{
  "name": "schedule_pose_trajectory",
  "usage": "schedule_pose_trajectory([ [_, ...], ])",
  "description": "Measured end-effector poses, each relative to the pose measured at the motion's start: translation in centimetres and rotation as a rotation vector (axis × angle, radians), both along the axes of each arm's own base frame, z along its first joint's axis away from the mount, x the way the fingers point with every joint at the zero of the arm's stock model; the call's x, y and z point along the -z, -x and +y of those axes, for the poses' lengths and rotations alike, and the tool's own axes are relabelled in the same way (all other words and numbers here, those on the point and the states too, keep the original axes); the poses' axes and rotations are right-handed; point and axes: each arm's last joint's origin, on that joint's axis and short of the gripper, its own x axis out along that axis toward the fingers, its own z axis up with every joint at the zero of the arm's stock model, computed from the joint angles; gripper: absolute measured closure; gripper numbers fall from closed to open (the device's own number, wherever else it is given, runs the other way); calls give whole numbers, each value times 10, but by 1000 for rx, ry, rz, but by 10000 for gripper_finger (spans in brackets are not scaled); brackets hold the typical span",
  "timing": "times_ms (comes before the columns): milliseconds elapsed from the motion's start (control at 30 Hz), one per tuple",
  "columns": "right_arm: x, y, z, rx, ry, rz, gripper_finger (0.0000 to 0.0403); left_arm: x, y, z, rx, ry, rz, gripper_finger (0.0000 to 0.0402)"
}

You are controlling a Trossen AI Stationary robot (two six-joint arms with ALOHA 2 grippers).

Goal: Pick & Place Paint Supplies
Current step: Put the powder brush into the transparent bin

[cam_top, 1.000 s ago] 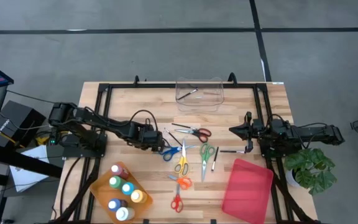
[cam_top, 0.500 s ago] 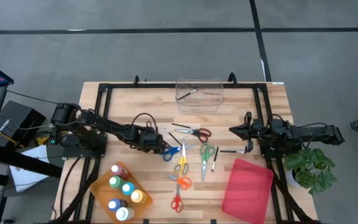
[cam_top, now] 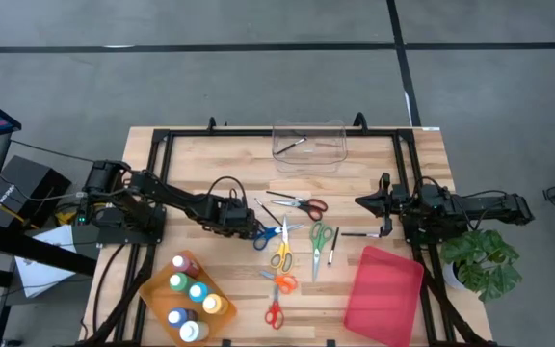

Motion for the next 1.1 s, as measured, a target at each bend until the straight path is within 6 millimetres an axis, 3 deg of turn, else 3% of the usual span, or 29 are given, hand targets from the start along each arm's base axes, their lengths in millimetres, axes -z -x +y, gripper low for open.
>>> schedule_pose_trajectory([
  [533,0,0,0,0,0,0,394,1,2,0,29,-16,17,249],
  [967,0,0,0,0,0,0,394,2,4,1,88,-43,36,384],
  [1100,0,0,0,0,0,0,394,1,2,0,133,-55,25,393],
])
